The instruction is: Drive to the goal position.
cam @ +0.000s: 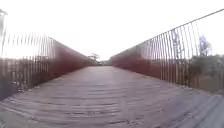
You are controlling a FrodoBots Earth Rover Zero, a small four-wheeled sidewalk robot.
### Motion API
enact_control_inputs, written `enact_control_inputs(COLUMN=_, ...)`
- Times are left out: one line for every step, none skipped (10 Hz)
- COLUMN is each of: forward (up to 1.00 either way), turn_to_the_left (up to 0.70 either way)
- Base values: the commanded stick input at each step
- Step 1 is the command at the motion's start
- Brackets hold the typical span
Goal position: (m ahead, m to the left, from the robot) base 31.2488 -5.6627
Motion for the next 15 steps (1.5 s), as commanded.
enact_control_inputs(forward=0.70, turn_to_the_left=0.00)
enact_control_inputs(forward=0.70, turn_to_the_left=0.00)
enact_control_inputs(forward=0.70, turn_to_the_left=0.00)
enact_control_inputs(forward=0.70, turn_to_the_left=0.00)
enact_control_inputs(forward=0.70, turn_to_the_left=0.00)
enact_control_inputs(forward=0.70, turn_to_the_left=0.00)
enact_control_inputs(forward=0.70, turn_to_the_left=0.00)
enact_control_inputs(forward=0.70, turn_to_the_left=0.00)
enact_control_inputs(forward=0.70, turn_to_the_left=0.00)
enact_control_inputs(forward=0.70, turn_to_the_left=0.00)
enact_control_inputs(forward=0.70, turn_to_the_left=0.00)
enact_control_inputs(forward=0.70, turn_to_the_left=0.00)
enact_control_inputs(forward=0.70, turn_to_the_left=0.00)
enact_control_inputs(forward=0.70, turn_to_the_left=0.00)
enact_control_inputs(forward=0.70, turn_to_the_left=0.00)
